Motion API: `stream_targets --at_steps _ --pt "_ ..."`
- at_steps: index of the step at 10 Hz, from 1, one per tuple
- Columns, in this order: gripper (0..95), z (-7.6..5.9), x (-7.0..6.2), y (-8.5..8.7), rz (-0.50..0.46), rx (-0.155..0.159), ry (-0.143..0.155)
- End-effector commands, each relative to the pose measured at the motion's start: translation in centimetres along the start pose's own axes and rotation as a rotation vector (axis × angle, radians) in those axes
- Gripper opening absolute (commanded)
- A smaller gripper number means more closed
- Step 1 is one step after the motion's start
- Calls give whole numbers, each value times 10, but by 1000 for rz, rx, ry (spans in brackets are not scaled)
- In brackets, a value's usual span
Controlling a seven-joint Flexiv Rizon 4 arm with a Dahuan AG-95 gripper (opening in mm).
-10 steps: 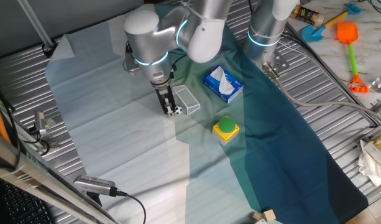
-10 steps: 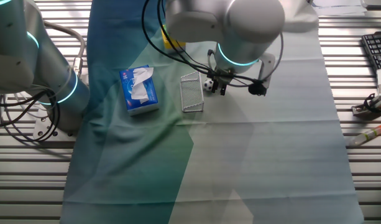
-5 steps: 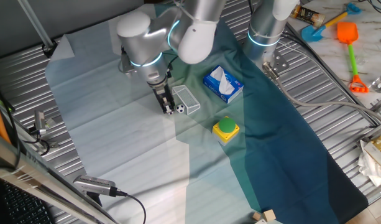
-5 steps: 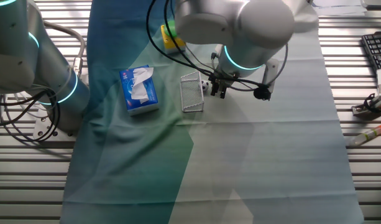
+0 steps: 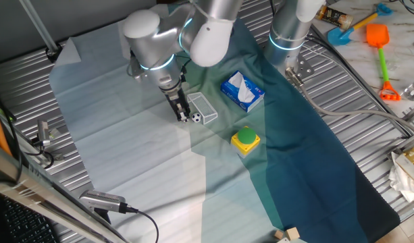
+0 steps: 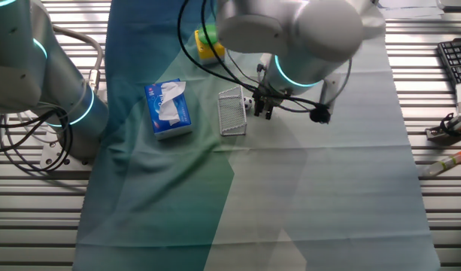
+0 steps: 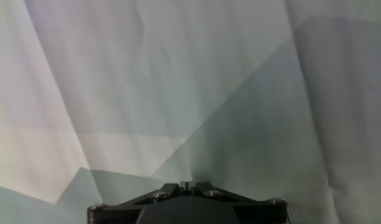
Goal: Push the soccer ball into the goal
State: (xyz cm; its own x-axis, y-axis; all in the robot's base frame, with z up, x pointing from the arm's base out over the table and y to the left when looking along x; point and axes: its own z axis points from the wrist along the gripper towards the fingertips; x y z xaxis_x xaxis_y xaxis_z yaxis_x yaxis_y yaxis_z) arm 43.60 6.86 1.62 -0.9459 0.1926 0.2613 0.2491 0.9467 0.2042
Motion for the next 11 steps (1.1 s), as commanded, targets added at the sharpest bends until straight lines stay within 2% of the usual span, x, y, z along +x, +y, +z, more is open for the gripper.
stream_targets --at_steps 1,2,3,5,6,7,8,9,11 --pt "0 2 -1 0 -16 -45 82" --pt "0 2 -1 0 -23 -59 109" --pt "0 3 -1 -2 -23 -61 107" --pt "0 3 -1 -2 -13 -47 36" --pt "0 4 -1 -3 -9 -31 -45" --pt "0 5 -1 -5 -17 -24 -67" --pt "0 5 -1 -5 -7 -14 -74" --pt "0 4 0 -5 2 13 -94" --pt "0 -3 3 -3 3 27 -99"
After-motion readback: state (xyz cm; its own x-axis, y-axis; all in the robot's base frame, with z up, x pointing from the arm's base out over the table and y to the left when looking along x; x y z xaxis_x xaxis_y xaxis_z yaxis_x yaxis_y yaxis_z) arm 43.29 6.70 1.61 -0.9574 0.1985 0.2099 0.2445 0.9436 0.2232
